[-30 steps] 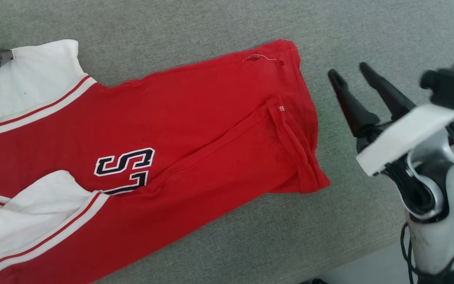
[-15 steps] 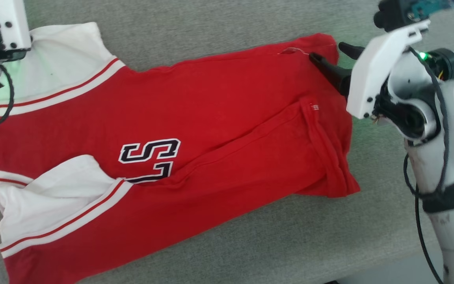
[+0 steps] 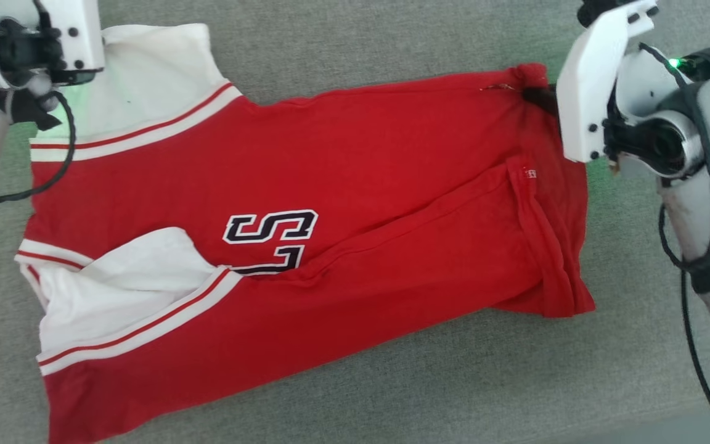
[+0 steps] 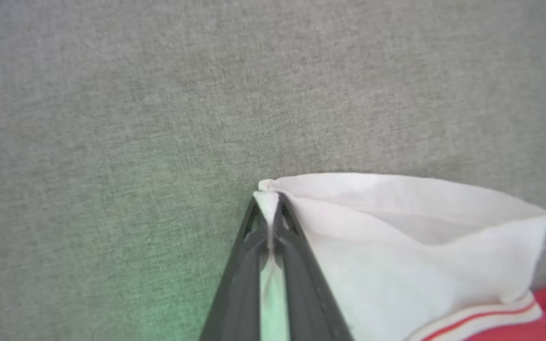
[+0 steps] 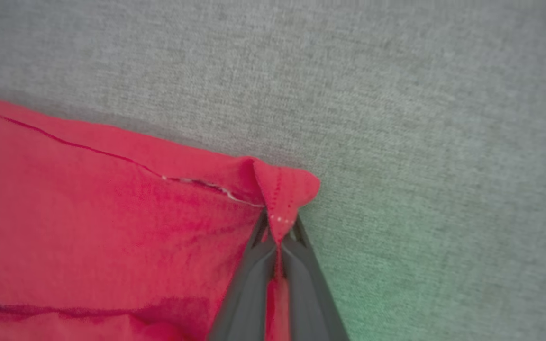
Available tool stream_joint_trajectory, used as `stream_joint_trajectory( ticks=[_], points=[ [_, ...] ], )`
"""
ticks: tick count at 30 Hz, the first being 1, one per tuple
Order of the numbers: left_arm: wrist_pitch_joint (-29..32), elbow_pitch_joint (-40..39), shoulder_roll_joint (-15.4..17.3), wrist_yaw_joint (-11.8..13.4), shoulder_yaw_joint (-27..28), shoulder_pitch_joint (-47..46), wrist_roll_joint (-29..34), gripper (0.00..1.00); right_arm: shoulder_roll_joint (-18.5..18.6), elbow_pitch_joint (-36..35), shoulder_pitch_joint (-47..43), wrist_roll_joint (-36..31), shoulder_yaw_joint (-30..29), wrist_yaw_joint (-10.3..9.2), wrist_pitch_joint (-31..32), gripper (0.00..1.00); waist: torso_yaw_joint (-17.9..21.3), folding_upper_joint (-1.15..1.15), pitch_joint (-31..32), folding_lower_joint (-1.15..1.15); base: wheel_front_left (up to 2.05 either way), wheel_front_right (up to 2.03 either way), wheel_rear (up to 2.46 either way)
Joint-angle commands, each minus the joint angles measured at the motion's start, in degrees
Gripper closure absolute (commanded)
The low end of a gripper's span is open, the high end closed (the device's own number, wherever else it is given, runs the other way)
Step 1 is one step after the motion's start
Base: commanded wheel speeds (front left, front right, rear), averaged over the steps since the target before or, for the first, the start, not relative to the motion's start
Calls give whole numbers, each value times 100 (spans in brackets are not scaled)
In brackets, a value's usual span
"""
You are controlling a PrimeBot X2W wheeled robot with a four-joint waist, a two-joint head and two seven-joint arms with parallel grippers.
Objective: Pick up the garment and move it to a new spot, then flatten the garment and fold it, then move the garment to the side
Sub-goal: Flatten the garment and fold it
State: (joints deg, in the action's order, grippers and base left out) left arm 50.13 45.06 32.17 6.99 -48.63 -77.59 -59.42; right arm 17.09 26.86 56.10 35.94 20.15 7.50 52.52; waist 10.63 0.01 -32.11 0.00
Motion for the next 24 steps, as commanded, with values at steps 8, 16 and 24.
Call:
stream_joint_trajectory(
  ticks=[8,16,24],
  points=[
    [137,-324,22,-91,-42,50,-36,100,572,-573,-468,201,8,-2,-391,100,-329,-1,385,0,0,0,0],
    [358,-1391,418,118,-69,432,-119,100,982,-1320,-941,395,-93,-2,-465,100,-580,-1,735,0,0,0,0],
    [642,-2865,976,580,-19,1051,-338,100,1257,-2072,-1495,433,-325,-2,-189,100,-730,-1,988,0,0,0,0]
  ],
)
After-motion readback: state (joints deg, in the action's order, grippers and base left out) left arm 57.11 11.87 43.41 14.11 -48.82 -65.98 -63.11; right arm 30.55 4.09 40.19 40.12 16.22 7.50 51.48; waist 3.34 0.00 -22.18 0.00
